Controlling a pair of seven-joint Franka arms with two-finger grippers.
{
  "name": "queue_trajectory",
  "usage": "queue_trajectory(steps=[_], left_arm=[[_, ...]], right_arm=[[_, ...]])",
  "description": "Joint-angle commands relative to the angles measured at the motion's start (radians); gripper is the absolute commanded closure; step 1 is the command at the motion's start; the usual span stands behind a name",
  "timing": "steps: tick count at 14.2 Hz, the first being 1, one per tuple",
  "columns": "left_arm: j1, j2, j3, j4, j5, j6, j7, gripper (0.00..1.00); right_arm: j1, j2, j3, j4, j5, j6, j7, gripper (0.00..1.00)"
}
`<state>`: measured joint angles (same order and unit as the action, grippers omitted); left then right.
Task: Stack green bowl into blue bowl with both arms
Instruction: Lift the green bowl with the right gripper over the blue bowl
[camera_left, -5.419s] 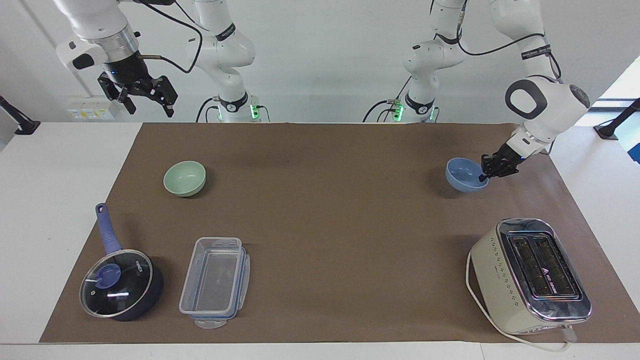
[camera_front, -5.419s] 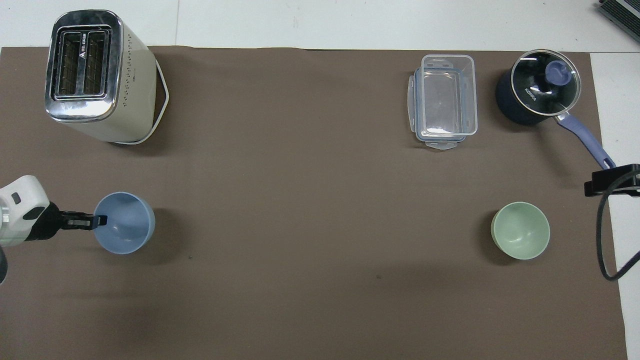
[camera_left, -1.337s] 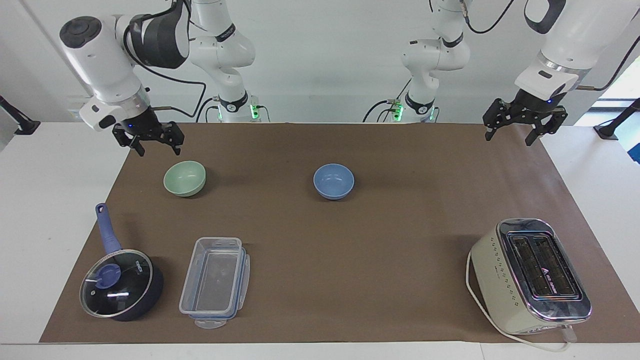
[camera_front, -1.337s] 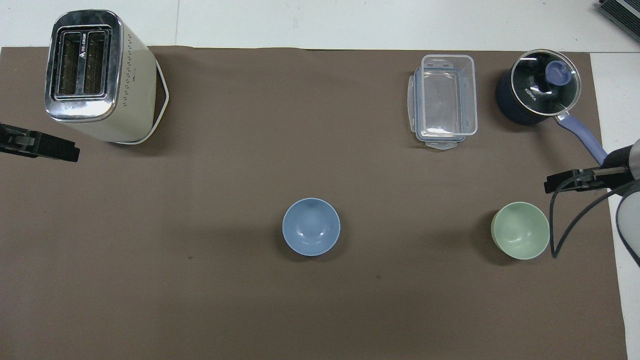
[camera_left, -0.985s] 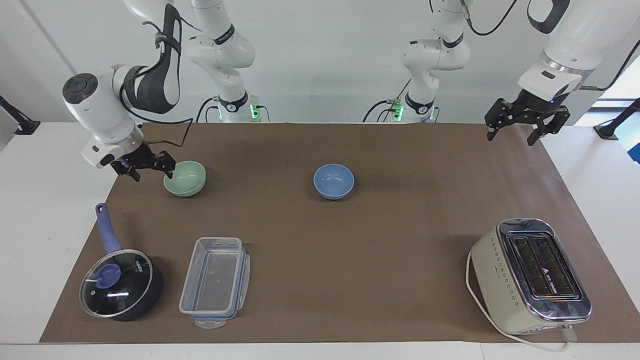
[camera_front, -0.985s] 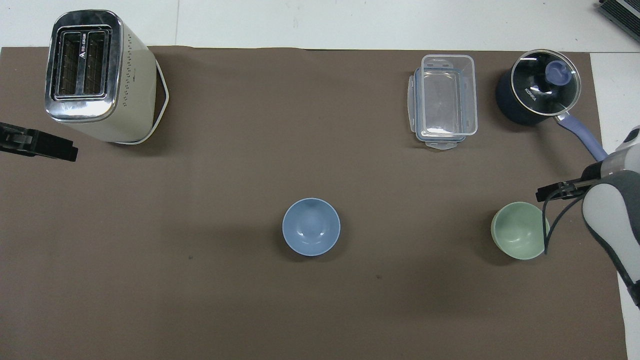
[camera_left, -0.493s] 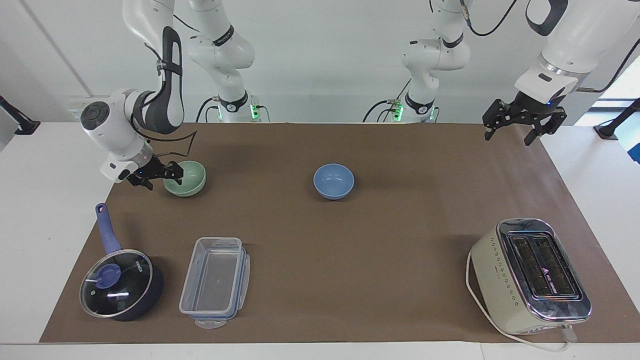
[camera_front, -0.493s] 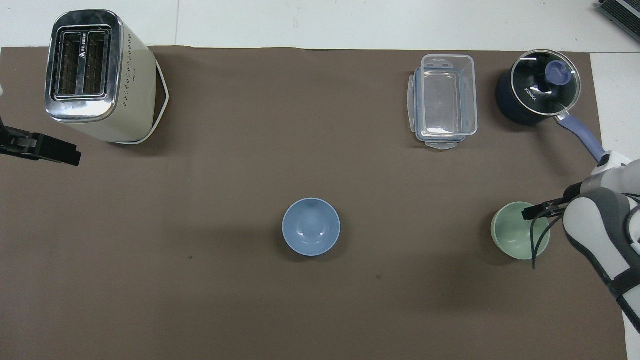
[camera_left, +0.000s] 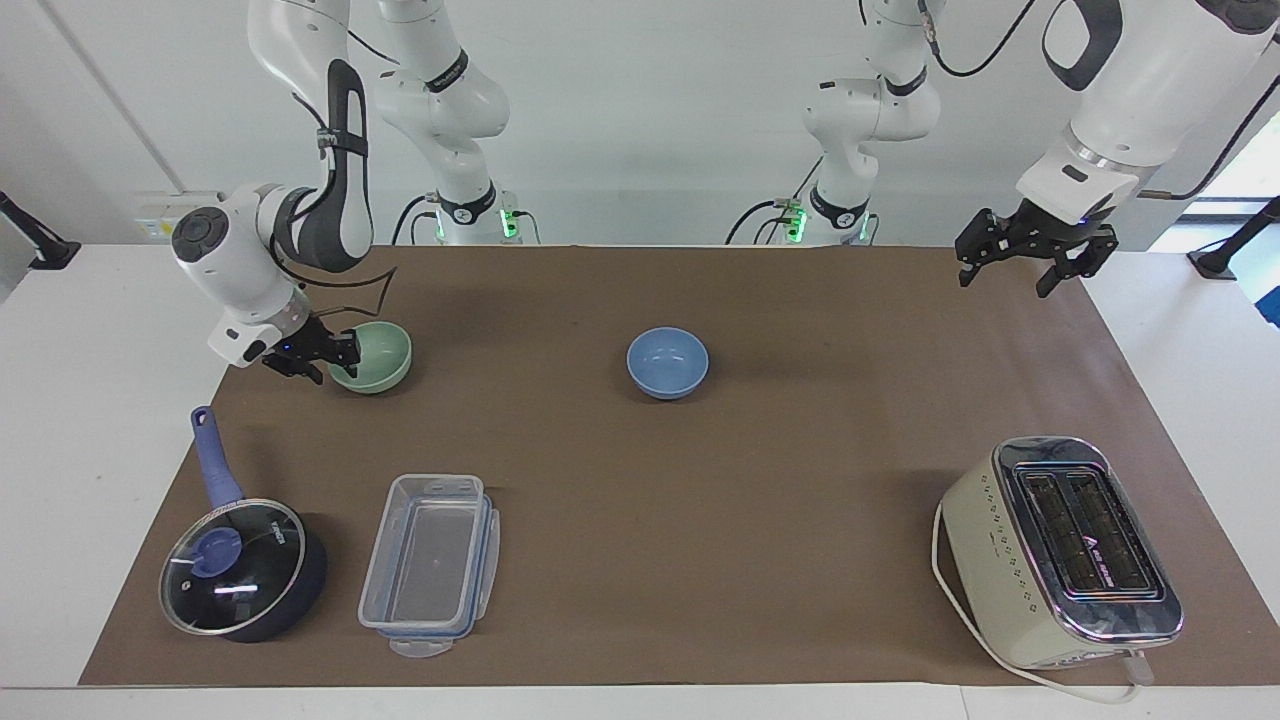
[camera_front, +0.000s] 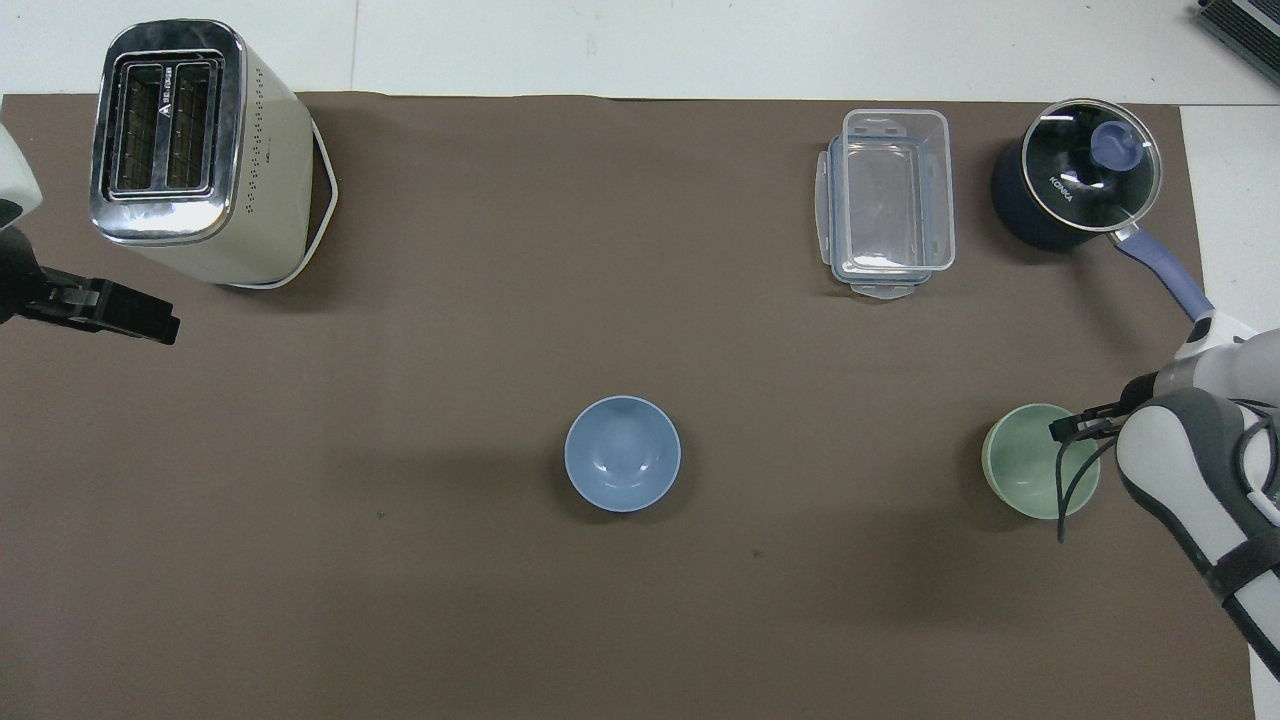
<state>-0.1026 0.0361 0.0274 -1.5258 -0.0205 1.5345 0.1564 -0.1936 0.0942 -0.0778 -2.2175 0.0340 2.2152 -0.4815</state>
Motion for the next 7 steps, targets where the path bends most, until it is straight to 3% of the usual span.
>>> queue_trajectory(steps=[1,4,7], left_arm=[[0.000,-0.053,-0.001,-0.069,0.007,-0.008,0.006,0.00],[0.006,-0.062,-0.001,-0.089,0.007,-0.002,0.015,0.00],[0.007,-0.061,-0.001,-0.083,0.007,0.004,0.015,0.00]], right_arm=[[-0.018,0.002,0.009,-0.002,0.024,0.020,-0.019,1.00],[-0.010,0.030,0.009,0.057,0.024,0.001,-0.012,1.00],[-0.003,0.019,0.012,0.142,0.024,-0.096,-0.011,1.00]])
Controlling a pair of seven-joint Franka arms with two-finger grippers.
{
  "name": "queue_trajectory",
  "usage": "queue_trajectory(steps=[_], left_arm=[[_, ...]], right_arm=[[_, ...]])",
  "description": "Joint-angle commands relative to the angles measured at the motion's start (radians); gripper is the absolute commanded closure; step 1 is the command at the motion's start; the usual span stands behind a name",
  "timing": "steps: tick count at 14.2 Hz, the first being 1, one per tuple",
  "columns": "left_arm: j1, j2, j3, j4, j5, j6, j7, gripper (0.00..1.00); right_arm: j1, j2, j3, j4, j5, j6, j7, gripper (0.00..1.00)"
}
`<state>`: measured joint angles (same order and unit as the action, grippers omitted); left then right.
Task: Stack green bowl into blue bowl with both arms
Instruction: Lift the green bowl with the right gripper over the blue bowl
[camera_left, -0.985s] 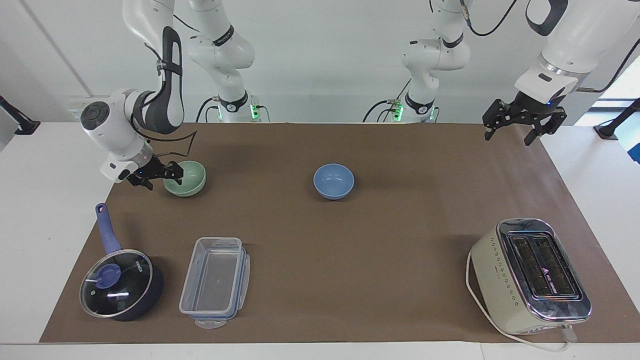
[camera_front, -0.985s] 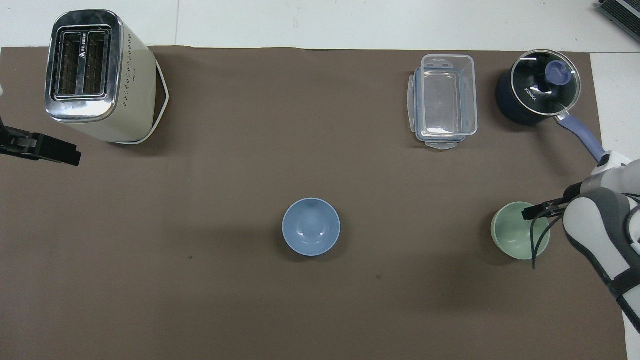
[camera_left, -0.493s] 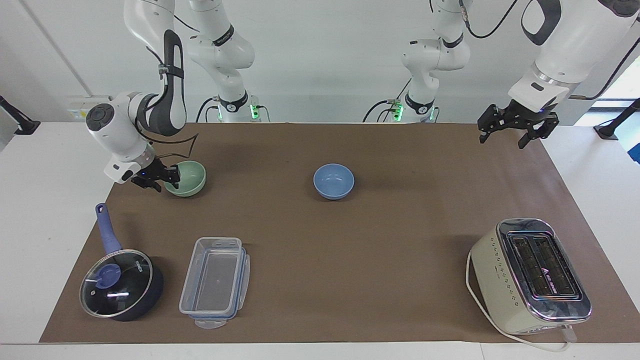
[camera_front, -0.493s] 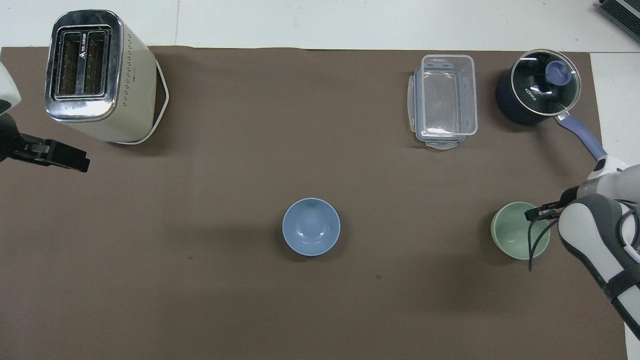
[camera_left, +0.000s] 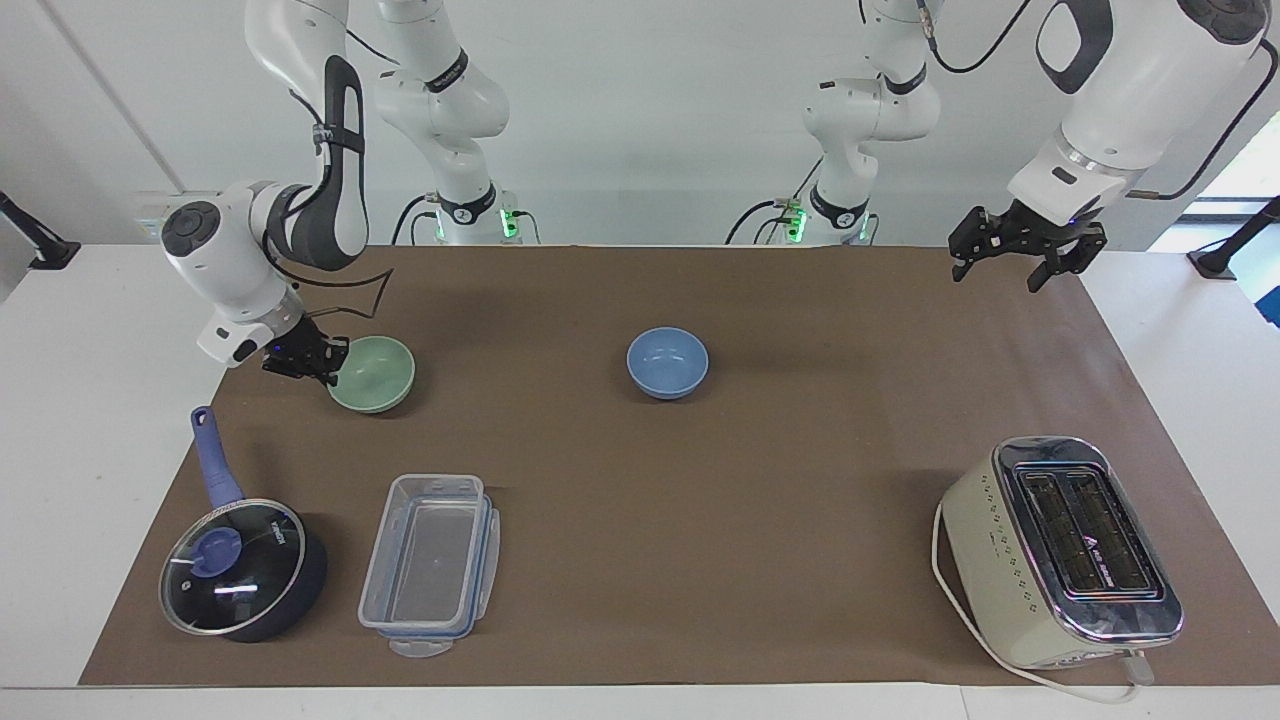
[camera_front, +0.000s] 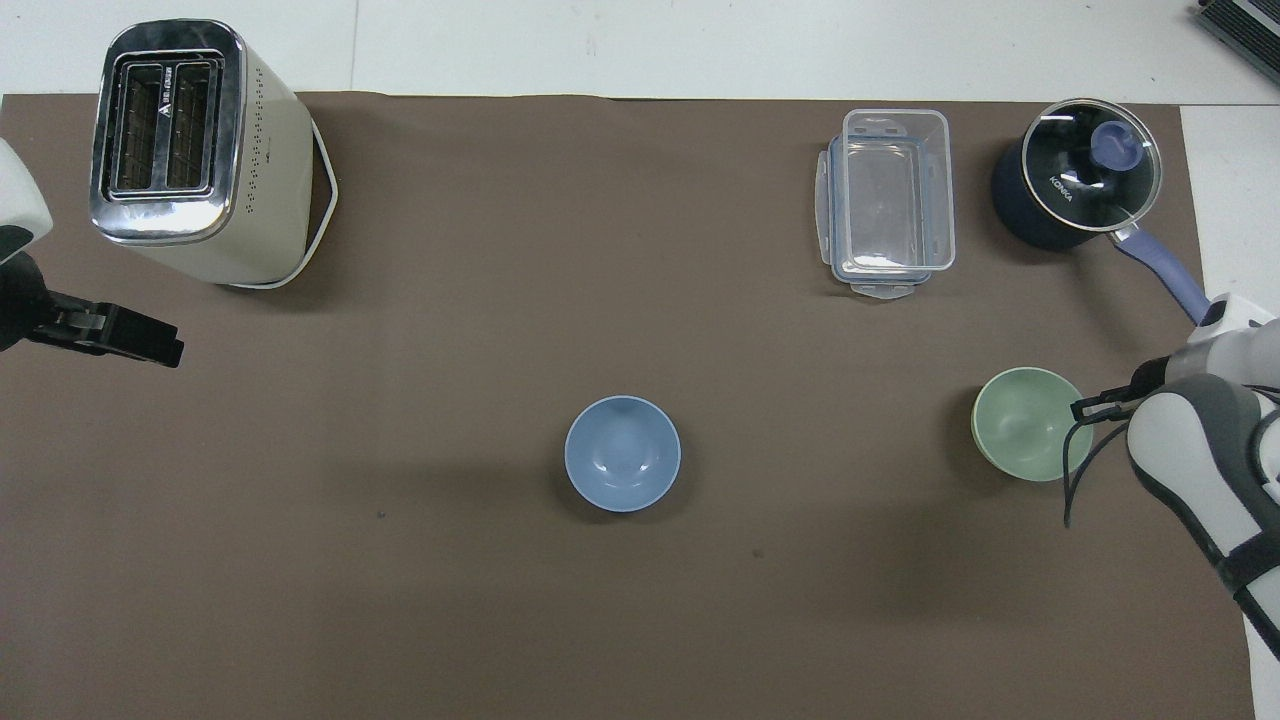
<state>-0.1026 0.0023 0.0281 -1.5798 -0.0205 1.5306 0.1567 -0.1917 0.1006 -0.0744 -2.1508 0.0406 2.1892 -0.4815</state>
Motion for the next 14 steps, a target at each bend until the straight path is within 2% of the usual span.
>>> queue_trajectory(steps=[1,3,6,12,14], left_arm=[[0.007,-0.025,-0.002,-0.029,0.007,0.008,0.015,0.00],[0.011,-0.025,-0.002,-0.029,0.007,0.005,0.007,0.00],[0.012,-0.027,-0.002,-0.029,0.007,0.003,0.006,0.00],[0.012,-0.027,-0.002,-0.029,0.007,0.003,0.006,0.00],[0.012,-0.027,-0.002,-0.029,0.007,0.002,0.006,0.00]], right_arm=[[0.005,0.010,0.010,0.112,0.018,-0.106,-0.011,1.00],[0.024,0.010,0.011,0.182,0.024,-0.188,-0.012,1.00],[0.034,0.007,0.066,0.273,0.110,-0.287,-0.020,1.00],[0.037,-0.007,0.269,0.322,0.110,-0.289,0.176,1.00],[0.089,-0.007,0.306,0.322,0.104,-0.284,0.303,1.00]])
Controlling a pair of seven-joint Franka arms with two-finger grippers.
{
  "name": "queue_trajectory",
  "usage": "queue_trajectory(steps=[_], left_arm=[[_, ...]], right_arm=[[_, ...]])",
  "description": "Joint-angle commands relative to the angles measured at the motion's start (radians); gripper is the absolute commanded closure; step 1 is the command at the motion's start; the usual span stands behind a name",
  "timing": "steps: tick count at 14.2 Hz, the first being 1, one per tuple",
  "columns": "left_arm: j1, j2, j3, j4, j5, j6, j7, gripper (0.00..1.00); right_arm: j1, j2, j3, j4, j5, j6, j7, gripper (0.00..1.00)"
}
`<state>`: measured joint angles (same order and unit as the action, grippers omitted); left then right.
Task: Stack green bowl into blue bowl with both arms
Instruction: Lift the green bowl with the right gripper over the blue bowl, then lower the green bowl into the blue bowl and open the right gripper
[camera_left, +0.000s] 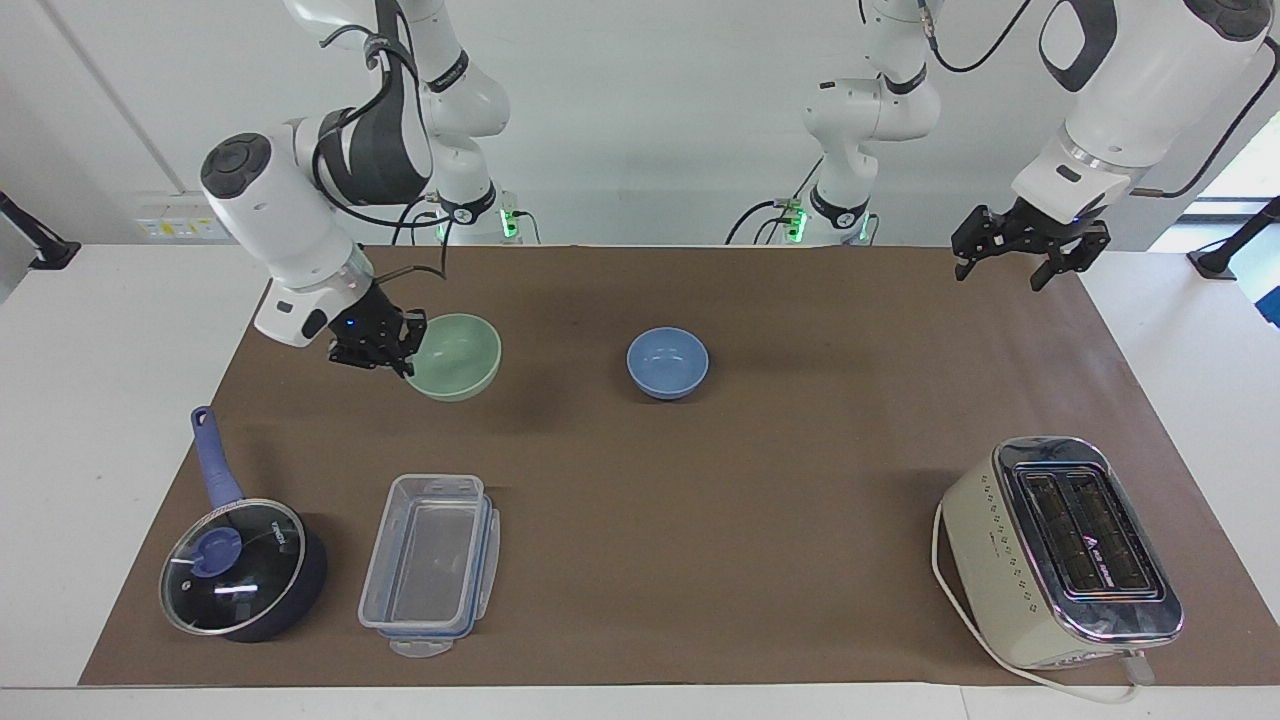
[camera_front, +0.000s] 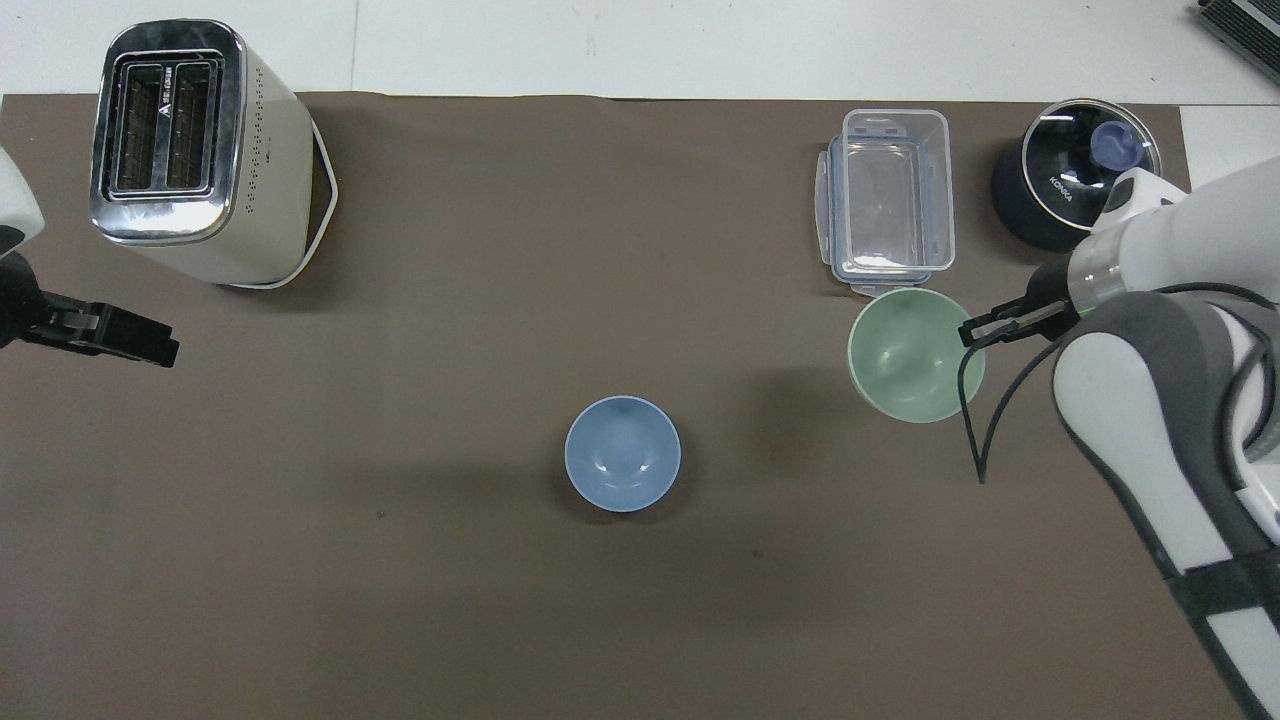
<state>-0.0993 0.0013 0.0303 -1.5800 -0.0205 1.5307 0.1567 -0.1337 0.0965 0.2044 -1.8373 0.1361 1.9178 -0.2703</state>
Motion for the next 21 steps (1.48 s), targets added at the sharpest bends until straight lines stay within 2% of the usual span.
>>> queue_trajectory(steps=[1,8,12,14,21], left_arm=[[0.009,-0.026,-0.004,-0.029,0.007,0.002,0.006,0.00],[0.009,-0.026,-0.004,-0.029,0.007,0.003,0.006,0.00],[0.009,-0.026,-0.004,-0.029,0.007,0.003,0.006,0.00],[0.009,-0.026,-0.004,-0.029,0.007,0.002,0.006,0.00],[0.009,-0.026,-0.004,-0.029,0.007,0.003,0.006,0.00]], right_arm=[[0.083,-0.006,0.027,0.007,0.005,-0.006,0.141,1.00],[0.310,-0.008,0.029,-0.026,0.003,0.073,0.422,1.00],[0.376,0.000,0.029,-0.079,0.011,0.139,0.428,1.00],[0.404,0.000,0.029,-0.127,0.013,0.229,0.445,1.00],[0.459,0.035,0.029,-0.184,0.014,0.336,0.479,1.00]])
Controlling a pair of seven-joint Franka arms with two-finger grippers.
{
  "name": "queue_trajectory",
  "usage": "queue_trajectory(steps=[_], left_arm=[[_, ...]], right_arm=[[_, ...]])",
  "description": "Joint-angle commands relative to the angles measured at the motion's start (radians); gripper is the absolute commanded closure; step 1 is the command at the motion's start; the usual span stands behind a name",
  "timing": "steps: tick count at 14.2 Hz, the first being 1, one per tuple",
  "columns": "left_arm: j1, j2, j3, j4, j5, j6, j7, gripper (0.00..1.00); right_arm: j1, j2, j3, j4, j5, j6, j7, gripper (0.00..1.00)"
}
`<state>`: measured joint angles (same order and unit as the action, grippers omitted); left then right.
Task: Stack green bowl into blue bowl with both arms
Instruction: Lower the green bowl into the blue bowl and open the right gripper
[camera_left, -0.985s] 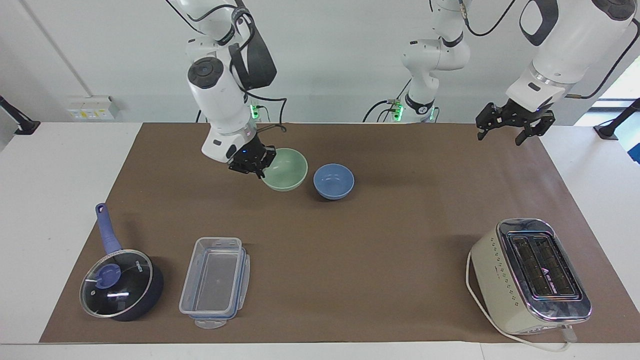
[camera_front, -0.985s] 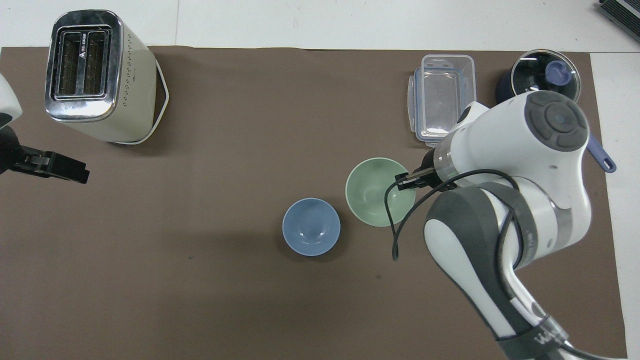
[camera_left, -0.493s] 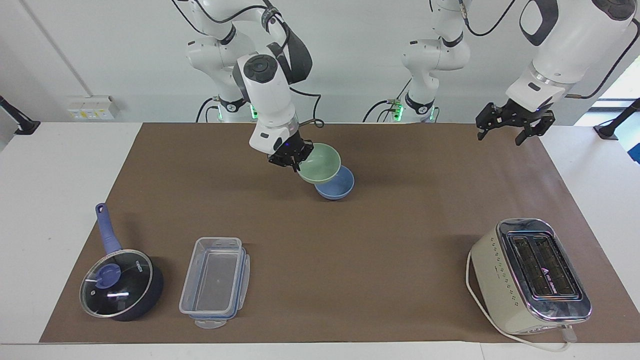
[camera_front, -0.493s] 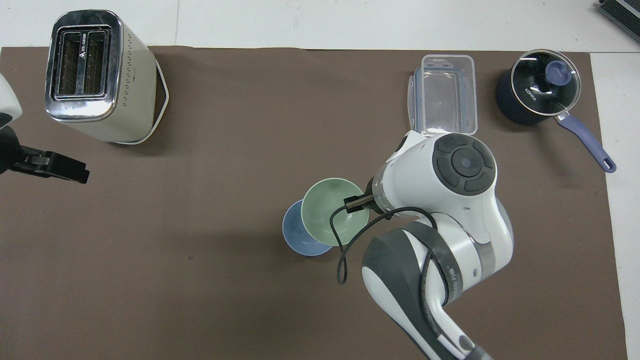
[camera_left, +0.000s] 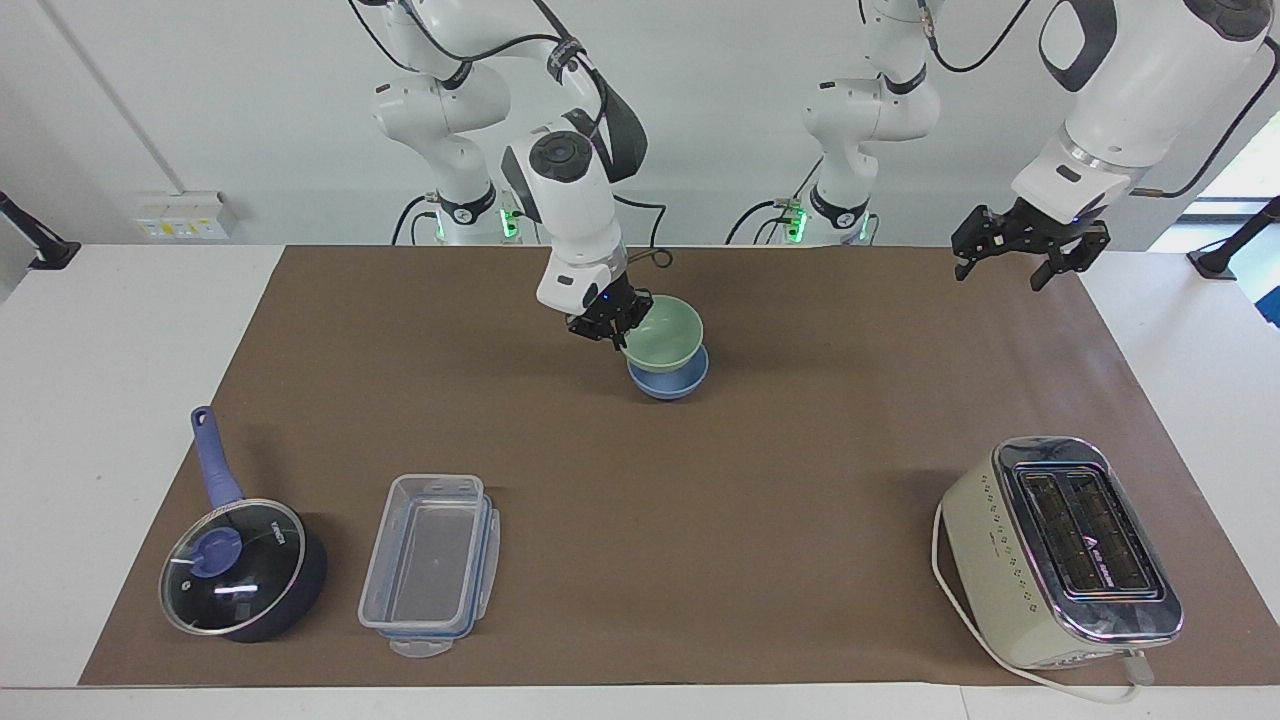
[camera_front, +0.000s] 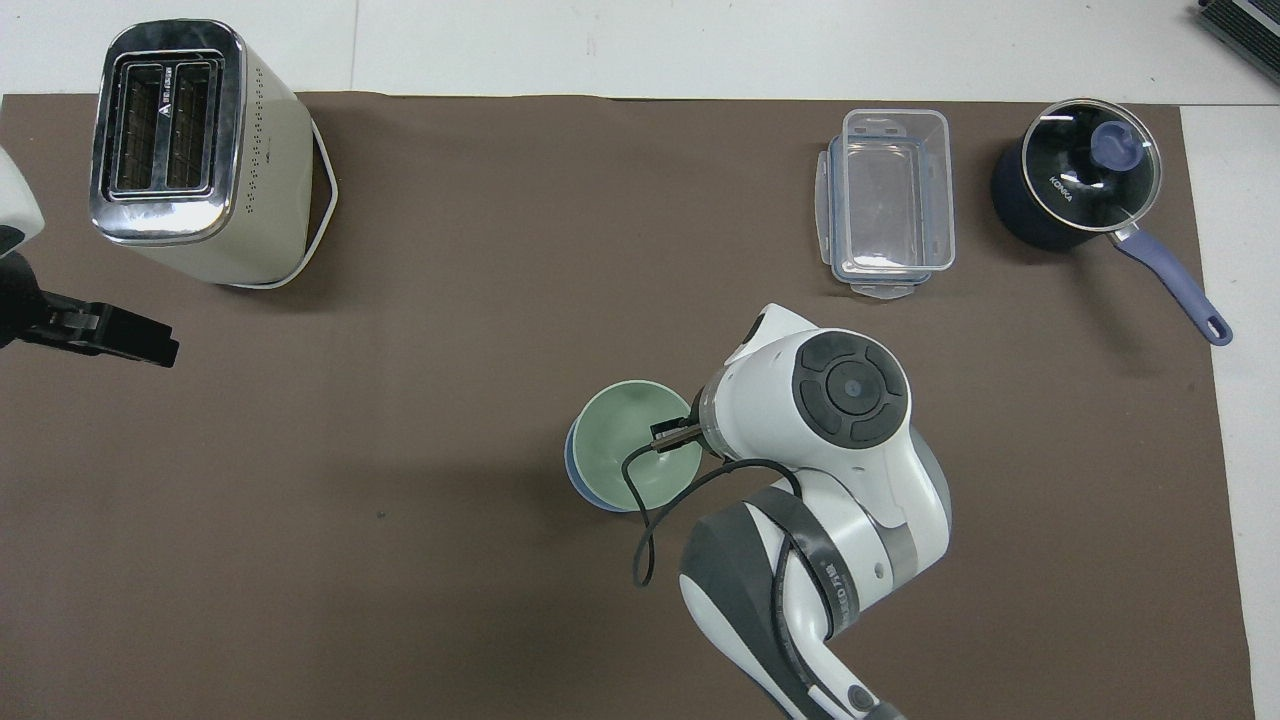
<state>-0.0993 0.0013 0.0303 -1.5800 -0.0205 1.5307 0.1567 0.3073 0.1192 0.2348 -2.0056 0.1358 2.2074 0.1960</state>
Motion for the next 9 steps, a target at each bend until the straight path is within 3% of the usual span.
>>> queue_trajectory(steps=[1,9], left_arm=[[0.009,-0.026,-0.004,-0.029,0.007,0.003,0.006,0.00],[0.009,-0.026,-0.004,-0.029,0.007,0.003,0.006,0.00]], right_arm=[[0.019,0.022,-0.002,-0.016,0.015,0.064,0.014,1.00],[0.022,0.057,-0.002,-0.016,0.015,0.098,0.003,1.00]])
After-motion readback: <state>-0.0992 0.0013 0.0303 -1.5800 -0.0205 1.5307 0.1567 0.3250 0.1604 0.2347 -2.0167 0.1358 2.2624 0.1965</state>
